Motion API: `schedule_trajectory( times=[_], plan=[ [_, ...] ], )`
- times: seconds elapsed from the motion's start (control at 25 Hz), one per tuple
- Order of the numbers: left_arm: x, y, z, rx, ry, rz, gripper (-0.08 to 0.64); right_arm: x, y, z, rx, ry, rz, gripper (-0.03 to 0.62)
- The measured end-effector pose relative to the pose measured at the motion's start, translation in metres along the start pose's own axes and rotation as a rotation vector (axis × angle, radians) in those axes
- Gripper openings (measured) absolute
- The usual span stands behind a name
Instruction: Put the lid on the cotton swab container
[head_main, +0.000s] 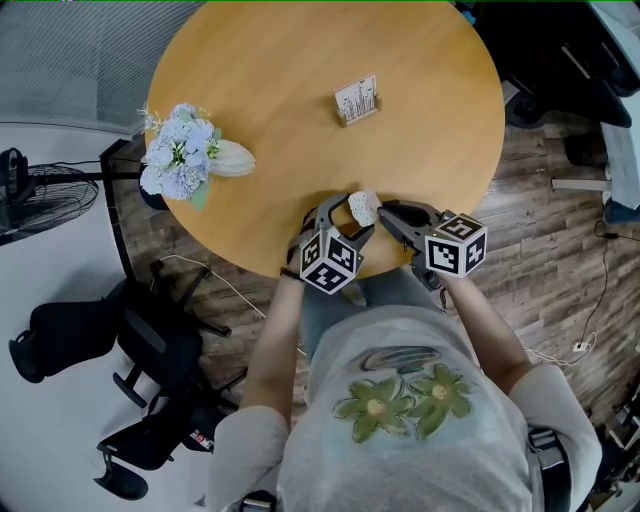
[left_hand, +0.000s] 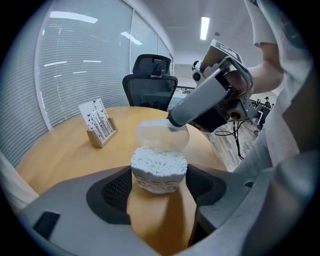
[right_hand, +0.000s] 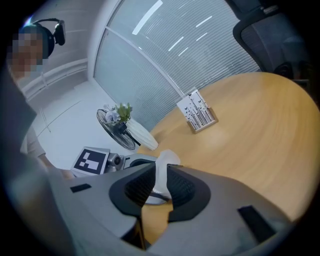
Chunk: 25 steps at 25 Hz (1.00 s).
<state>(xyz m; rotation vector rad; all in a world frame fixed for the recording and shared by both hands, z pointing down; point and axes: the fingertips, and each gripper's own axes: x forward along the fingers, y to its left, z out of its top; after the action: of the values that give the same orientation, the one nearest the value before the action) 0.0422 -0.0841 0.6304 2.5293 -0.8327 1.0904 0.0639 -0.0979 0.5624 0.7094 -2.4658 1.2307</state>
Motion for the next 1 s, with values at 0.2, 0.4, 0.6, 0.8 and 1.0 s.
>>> schedule_trajectory(
  times=[0.2, 0.4, 0.6, 0.8, 1.0],
  plan=[
    [0.0, 0.0, 0.0, 0.013, 0.006, -0.009, 0.347, 0.001, 0.002, -0.001, -0.01, 0.001, -0.028, 0.071],
    [0.0, 0.0, 0.0, 0.021, 0.01, -0.013, 0.347, 0.003, 0.006, -0.001, -0.045, 0.01, -0.051, 0.067],
    [0.0, -0.001, 0.0, 0.02, 0.009, -0.013, 0.347, 0.006, 0.009, -0.003, -0.109, 0.026, -0.086, 0.066],
    [-0.001, -0.001, 0.0, 0.018, 0.01, -0.011, 0.347, 0.008, 0.013, -0.004, -0.172, 0.037, -0.114, 0.067],
    [-0.001, -0.001, 0.001, 0.014, 0.005, -0.006, 0.347, 0.008, 0.013, -0.004, -0.193, 0.031, -0.132, 0.067]
  ],
)
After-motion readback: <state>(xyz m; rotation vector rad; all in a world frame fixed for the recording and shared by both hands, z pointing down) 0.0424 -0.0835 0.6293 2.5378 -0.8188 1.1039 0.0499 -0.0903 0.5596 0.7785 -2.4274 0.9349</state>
